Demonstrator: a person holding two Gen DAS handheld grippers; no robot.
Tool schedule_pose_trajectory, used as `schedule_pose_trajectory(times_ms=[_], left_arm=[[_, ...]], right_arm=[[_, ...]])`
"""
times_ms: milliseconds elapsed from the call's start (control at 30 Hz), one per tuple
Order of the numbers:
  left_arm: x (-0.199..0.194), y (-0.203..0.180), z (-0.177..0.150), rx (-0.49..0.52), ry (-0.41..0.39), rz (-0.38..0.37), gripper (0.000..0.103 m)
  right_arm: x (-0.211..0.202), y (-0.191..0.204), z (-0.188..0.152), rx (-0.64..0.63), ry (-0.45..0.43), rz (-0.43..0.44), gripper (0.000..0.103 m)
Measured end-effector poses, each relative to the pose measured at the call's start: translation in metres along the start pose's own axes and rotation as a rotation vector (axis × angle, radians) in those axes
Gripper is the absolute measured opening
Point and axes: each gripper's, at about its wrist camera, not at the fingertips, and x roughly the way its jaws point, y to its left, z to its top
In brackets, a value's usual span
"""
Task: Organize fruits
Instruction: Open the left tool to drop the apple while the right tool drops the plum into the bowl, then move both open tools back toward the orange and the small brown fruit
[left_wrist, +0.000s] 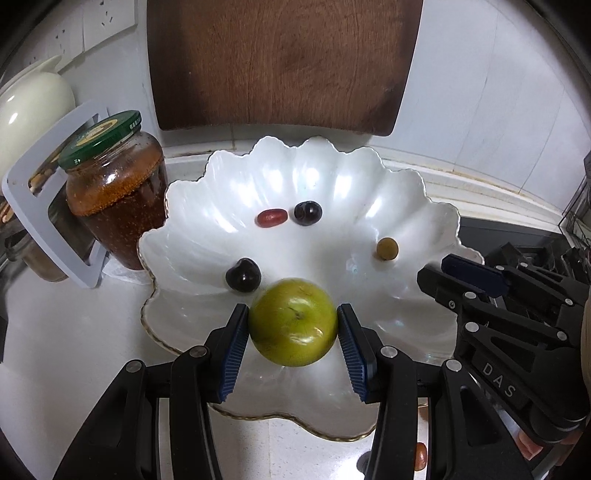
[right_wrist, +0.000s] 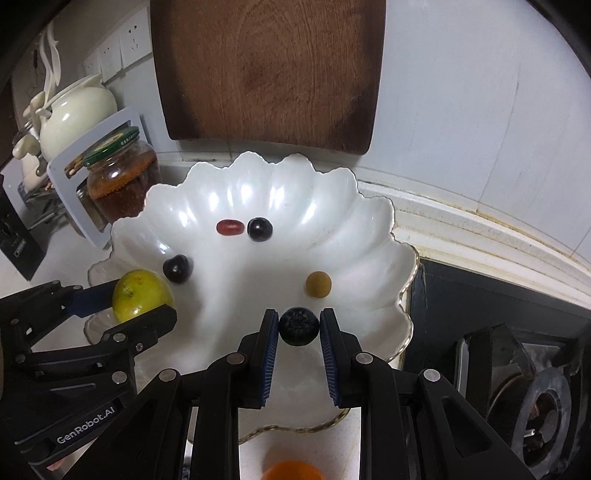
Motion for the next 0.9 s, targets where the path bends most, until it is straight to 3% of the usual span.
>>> schedule_pose_trajectory(times_ms=[133, 533, 900], left_arm=[[-0.008, -0.002, 0.002, 0.023, -0.030, 0.039, 0.053], [-0.061, -0.005, -0.008, 0.043, -0.122, 0.120, 0.059], [-0.116, -0.017, -0.023, 0.050, -0.187, 0.118, 0.060]], right_arm=[[-0.001, -0.001, -0.001, 0.004, 0.004, -0.003, 0.035], [-0.056, 0.001, -0.013, -0.026, -0.107, -0.043, 0.035], [-0.114, 0.006, -0.027, -0.023, -0.202, -0.011, 0.035]])
